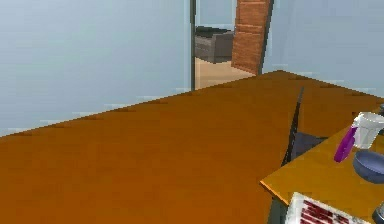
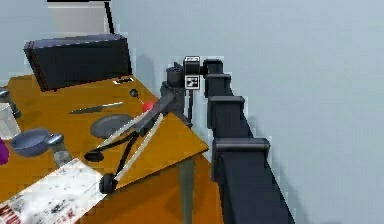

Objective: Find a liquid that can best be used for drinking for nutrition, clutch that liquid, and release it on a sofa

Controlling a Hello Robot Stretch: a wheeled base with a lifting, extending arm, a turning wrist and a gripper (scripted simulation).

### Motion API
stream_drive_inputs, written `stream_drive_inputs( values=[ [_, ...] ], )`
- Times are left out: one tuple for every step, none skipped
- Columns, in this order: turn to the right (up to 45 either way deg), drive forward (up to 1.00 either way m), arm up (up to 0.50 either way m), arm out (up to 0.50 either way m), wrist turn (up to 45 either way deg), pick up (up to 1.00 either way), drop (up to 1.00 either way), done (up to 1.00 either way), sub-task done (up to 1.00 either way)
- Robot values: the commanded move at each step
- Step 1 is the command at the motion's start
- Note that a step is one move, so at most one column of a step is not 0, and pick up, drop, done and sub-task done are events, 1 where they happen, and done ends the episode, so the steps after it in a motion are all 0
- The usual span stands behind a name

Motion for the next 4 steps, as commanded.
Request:
stream_drive_inputs(
  values=[
    [0.0, 0.0, 0.0, -0.32, 0.0, 0.0, 0.0, 0.0, 0.0],
    [-30.0, 0.0, 0.0, 0.0, 0.0, 0.0, 0.0, 0.0, 0.0],
    [0.0, 0.6, 0.0, 0.0, 0.0, 0.0, 0.0, 0.0, 0.0],
    [45.0, 0.0, 0.0, 0.0, 0.0, 0.0, 0.0, 0.0, 0.0]
  ],
)
